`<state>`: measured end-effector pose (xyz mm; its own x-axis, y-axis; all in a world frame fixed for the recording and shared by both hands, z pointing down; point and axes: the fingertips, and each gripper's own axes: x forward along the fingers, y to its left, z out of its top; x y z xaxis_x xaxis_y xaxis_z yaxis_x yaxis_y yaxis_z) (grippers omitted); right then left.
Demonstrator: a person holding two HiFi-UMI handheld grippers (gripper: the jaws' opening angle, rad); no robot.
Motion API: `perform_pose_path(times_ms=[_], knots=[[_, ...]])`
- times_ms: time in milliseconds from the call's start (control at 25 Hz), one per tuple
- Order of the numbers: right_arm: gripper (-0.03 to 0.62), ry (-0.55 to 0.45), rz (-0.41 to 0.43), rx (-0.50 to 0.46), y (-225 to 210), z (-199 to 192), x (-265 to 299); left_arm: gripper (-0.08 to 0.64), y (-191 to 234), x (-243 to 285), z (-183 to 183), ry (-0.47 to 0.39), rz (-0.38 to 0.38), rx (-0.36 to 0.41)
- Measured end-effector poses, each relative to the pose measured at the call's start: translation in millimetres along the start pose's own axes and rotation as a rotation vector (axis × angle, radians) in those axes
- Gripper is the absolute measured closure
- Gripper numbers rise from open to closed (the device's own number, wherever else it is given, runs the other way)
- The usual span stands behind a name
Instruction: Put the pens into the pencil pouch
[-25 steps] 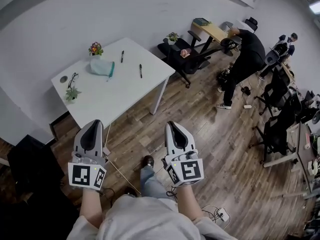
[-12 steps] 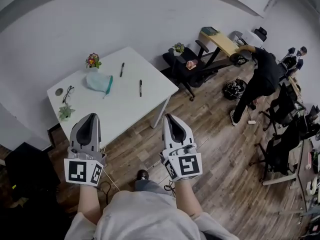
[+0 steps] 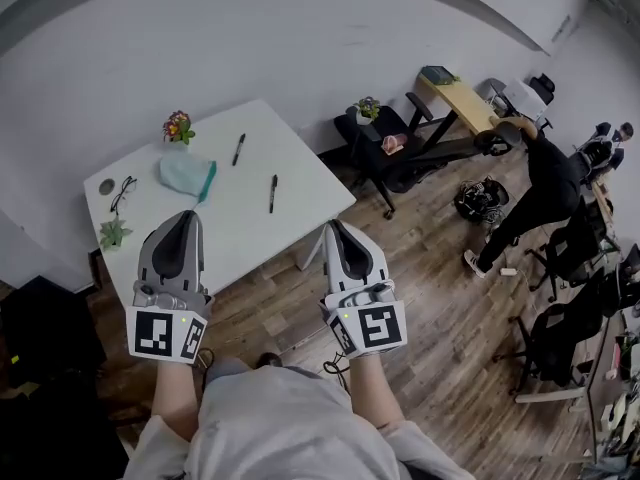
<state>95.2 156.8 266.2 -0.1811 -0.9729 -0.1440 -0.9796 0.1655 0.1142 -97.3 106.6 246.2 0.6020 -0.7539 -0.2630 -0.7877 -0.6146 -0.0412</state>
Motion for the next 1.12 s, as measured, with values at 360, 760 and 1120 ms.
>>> perform_pose_path(times_ms=[360, 760, 1120], knots=[[0.558, 0.019, 0.022, 0.049, -26.6, -30.8, 35.1, 0.534, 13.4, 33.0, -29.6, 0.051, 0.038, 0.009], [0.558, 0.024, 0.010, 0.053, -59.6, -47.0, 101.5, 0.534, 41.3, 99.7, -54.7, 0.064, 0.029, 0.016], [0.558, 0.013, 0.048, 0.034, -58.8, -52.2, 190.4, 0.534, 100.7, 151.4, -69.7, 0.060, 0.053, 0.026]])
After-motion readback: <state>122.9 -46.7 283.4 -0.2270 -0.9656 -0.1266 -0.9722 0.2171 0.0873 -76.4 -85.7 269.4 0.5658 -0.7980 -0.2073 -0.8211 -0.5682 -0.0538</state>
